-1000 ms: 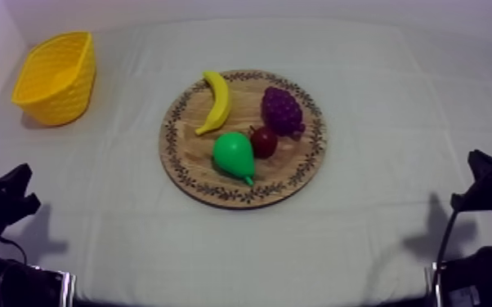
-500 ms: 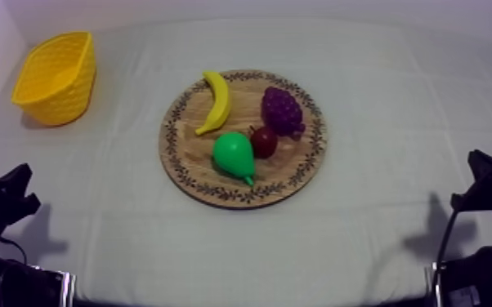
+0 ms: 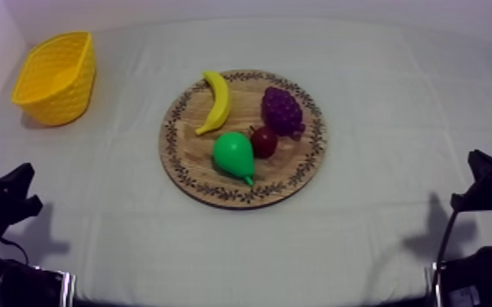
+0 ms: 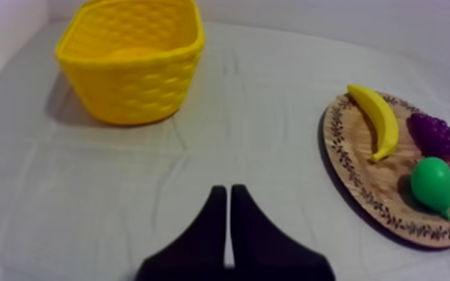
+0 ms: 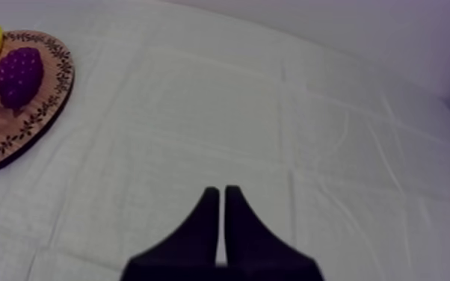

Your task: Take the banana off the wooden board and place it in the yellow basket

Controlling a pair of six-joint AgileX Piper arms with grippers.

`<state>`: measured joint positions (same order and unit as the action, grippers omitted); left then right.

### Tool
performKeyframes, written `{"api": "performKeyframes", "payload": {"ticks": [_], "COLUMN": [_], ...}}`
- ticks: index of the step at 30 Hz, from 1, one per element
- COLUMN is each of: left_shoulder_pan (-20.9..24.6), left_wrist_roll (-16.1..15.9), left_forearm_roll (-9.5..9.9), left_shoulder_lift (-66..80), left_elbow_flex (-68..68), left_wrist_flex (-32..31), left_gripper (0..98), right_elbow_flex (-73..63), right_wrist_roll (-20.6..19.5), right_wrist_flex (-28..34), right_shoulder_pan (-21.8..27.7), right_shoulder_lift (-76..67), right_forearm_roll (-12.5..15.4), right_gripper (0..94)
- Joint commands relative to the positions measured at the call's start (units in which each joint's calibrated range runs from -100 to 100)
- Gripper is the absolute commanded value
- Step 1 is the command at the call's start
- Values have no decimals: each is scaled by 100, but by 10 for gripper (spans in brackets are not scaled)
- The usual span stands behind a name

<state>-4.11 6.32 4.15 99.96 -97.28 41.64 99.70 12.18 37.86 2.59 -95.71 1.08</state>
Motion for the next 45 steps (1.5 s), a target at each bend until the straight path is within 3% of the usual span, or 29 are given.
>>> {"api": "performKeyframes", "payload": {"ticks": [1, 9, 18, 27, 37, 45], "left_shoulder_pan": [-71, -77, -125, -416, -968, -1369], "left_wrist_roll": [-26, 197, 175, 138, -393, -122], "left_forearm_roll": [14, 97, 59, 66, -83, -98], "left_shoulder_lift": [-20, -666, -2639, -4895, -6742, -7762], "left_elbow_flex": [-50, 291, 2306, 4882, 7601, 8718], "left_wrist_flex": [-265, -681, -769, -4, 1293, 1877], "left_gripper": [61, 38, 4, 0, 0, 0], "right_elbow_flex": [-3, -3, -3, -3, -3, -3], "right_wrist_roll": [1, 1, 3, 2, 3, 2], "right_wrist_flex": [4, 4, 4, 4, 4, 4], "right_shoulder_pan": [1, 1, 1, 1, 1, 1], "right_shoulder_lift": [4, 4, 4, 4, 4, 4], "right_forearm_roll": [-3, -3, -3, -3, -3, -3], "right_gripper": [6, 6, 6, 6, 6, 6]}}
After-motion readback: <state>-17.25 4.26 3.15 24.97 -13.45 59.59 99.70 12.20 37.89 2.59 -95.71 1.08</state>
